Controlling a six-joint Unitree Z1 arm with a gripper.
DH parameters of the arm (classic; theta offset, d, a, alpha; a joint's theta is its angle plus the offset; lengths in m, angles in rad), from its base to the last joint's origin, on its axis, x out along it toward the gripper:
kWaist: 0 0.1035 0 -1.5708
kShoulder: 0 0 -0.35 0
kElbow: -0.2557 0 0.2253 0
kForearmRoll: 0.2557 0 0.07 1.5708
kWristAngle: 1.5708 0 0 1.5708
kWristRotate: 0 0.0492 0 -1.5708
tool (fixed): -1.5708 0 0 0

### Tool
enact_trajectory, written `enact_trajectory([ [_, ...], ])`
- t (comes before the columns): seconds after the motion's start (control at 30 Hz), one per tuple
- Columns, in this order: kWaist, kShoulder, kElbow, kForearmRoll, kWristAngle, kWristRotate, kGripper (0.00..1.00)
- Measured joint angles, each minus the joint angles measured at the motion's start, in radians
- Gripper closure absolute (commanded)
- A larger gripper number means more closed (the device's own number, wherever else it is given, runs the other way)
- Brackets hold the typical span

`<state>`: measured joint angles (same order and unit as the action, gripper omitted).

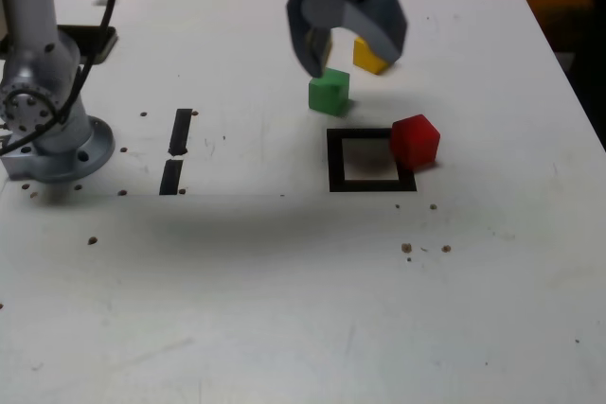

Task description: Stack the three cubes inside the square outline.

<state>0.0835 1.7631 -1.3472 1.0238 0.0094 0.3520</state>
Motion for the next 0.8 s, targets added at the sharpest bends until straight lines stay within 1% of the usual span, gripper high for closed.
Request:
enact_trajectory([
  [0.03, -0.002, 0.015, -0.034, 0.007, -0.019, 0.002, 0.17],
  [0.13, -0.004, 0.054, -0.106, 0.017, -0.057, 0.002, 0.17],
  [0.3, -0.006, 0.105, -0.167, 0.022, -0.096, -0.011, 0.17],
  [0.4, -0.017, 0.147, -0.191, 0.052, -0.103, -0.056, 0.17],
  [0.43, -0.024, 0.161, -0.198, 0.075, -0.103, -0.092, 0.16],
  [0.53, -0.032, 0.183, -0.205, 0.115, -0.103, -0.150, 0.15],
  [0.7, -0.041, 0.194, -0.207, 0.148, -0.110, -0.203, 0.12],
  [0.8, -0.048, 0.196, -0.207, 0.151, -0.117, -0.222, 0.11],
])
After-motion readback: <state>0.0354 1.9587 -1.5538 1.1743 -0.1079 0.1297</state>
